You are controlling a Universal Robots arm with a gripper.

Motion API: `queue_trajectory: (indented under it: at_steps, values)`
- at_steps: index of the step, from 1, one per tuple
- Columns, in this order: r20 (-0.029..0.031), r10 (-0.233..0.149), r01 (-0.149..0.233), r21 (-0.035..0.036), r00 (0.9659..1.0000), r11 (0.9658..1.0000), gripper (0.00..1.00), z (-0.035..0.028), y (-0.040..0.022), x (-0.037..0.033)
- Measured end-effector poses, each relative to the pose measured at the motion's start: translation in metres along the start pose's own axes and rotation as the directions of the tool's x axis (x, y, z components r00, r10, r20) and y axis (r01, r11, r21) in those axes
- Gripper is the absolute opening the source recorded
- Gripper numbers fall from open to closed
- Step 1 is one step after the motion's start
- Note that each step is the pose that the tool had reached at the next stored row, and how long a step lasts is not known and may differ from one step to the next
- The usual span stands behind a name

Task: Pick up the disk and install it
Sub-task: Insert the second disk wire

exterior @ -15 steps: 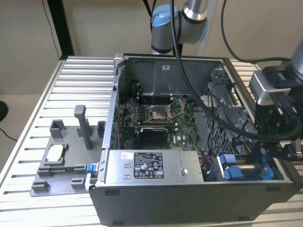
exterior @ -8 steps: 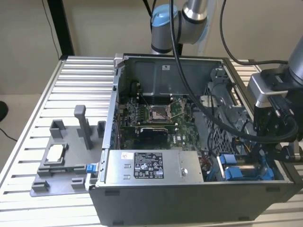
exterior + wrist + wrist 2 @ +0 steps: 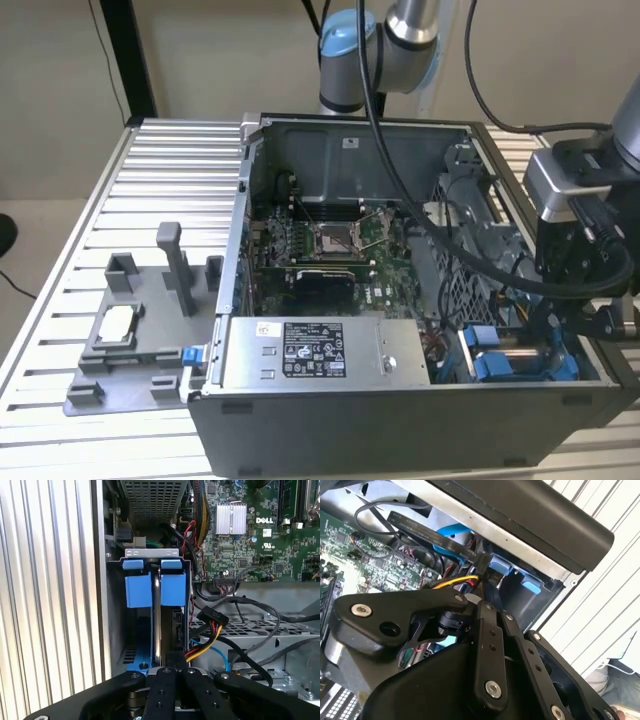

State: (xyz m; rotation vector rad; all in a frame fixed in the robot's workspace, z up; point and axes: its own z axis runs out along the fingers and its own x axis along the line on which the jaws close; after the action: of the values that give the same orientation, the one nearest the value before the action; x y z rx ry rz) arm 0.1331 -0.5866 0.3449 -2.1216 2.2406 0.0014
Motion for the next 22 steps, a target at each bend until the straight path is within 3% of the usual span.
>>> queue_trajectory:
  at_steps: [5,8,14,19,22]
  values:
    - [-0.0028,0.006,-0.006,0.001,1.0,1.0,0.0,0.006,0.0012,-0.0001]
    - [-0.0006,0.009,-0.009,0.001,1.0,1.0,0.0,0.0062,0.0012,-0.0003]
    - [0.0022,0.012,-0.012,-0.0003,0.9999,0.9999,0.0,-0.0141,0.0004,-0.001]
    - [0.0145,0.021,-0.021,-0.0008,0.9997,0.9998,0.0,-0.0199,0.0001,-0.0012]
    - [0.0157,0.022,-0.022,-0.0008,0.9996,0.9998,0.0,-0.0205,0.0001,-0.0012]
